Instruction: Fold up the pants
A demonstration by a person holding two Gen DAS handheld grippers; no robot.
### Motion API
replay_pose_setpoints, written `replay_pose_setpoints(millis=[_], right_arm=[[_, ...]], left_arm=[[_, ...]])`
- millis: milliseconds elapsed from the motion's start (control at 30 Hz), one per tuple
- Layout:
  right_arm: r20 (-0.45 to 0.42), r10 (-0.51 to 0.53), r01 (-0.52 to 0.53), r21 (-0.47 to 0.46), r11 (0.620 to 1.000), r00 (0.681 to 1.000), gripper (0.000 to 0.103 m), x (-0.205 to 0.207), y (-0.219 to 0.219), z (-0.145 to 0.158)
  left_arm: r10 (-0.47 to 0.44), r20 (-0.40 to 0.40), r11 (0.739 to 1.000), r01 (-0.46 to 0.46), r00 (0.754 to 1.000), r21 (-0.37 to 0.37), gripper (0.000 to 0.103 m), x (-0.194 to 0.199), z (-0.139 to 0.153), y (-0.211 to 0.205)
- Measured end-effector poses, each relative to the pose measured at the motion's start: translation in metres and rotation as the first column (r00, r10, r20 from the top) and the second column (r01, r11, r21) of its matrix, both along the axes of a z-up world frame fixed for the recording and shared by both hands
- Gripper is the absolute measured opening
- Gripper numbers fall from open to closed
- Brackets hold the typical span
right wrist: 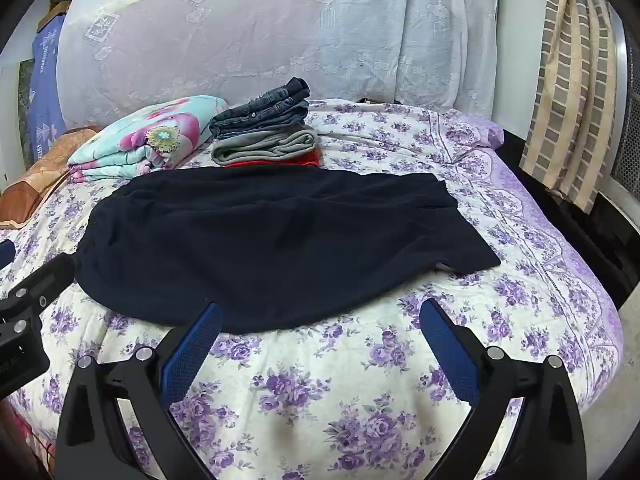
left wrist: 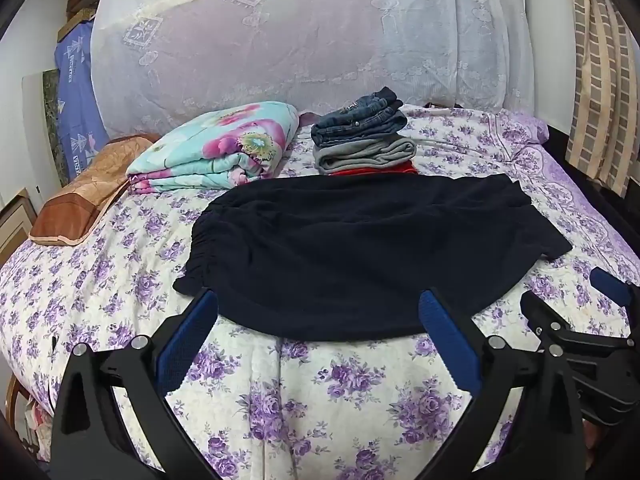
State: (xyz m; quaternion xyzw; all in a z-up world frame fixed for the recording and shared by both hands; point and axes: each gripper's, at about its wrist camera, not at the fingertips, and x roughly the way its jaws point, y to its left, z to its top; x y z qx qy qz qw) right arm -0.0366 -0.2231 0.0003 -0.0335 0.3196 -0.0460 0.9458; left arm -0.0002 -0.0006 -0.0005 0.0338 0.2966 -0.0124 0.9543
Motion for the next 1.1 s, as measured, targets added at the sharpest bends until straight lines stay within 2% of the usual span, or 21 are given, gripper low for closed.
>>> replay_pose_setpoints(millis=[500,1100], right_arm=[[0.0,0.002,-0.002,0.0,1.0,1.0,0.1,-0.001,0.003,0.0],[-0.001,0.003,-0.003,-0.001,1.0,1.0,0.1,-0.003,0.006,0.0]], left_arm=[[0.003,-0.004,1.0,-0.003,1.0,-0.017,0.098,-0.007,-0.006,0.021],[0.015,-0.011,1.0,-0.015,1.0,-0.016,0.098,-0.001,-0.004,0.02]])
